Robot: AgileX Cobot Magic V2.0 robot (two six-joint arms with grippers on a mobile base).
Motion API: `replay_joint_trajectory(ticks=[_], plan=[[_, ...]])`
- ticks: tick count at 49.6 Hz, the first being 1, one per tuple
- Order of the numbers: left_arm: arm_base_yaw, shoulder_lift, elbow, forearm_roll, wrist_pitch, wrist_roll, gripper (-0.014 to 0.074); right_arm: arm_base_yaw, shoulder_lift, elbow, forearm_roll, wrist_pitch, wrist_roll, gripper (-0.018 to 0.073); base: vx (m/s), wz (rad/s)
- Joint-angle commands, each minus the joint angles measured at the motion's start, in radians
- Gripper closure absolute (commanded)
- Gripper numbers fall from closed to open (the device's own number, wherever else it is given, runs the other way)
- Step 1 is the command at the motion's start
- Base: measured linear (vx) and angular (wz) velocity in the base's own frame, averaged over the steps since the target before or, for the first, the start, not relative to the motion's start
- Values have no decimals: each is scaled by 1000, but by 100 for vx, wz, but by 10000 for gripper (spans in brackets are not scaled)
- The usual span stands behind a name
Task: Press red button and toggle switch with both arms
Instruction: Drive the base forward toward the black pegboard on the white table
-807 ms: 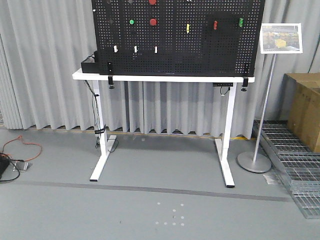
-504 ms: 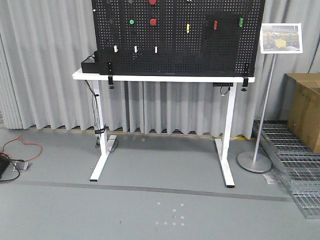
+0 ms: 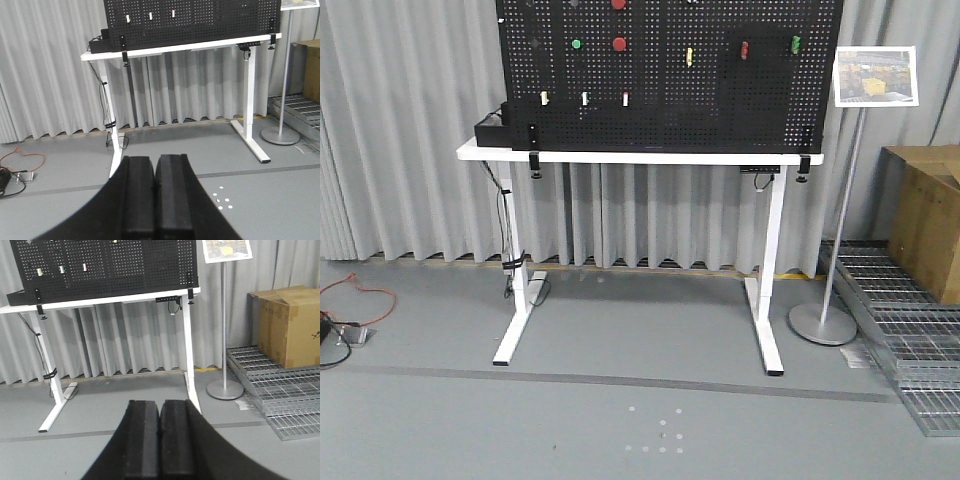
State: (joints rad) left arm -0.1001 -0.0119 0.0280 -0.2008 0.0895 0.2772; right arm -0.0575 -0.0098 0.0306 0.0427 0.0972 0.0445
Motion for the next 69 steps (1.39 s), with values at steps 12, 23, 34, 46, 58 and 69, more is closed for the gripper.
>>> replay_joint_trajectory(ticks=[12,23,34,46,58,69], plan=[[-1,-15,34,-4,-79,-9,594,-5,-18,11,-9,-78,-4,562,14,-10],[-1,-15,34,-4,-79,-9,594,-5,-18,11,-9,-78,-4,562,30,-5],[-1,-15,34,-4,-79,-9,594,-5,-18,11,-9,-78,-4,562,41,1],[-1,-15,34,-4,-79,-9,594,-5,-18,11,-9,-78,-4,562,47,3],[-1,-15,34,-4,-79,-9,594,-5,-18,11,-9,-78,-4,562,49,2],[-1,-15,34,-4,-79,-9,594,-5,-18,11,-9,-78,-4,562,49,-3]])
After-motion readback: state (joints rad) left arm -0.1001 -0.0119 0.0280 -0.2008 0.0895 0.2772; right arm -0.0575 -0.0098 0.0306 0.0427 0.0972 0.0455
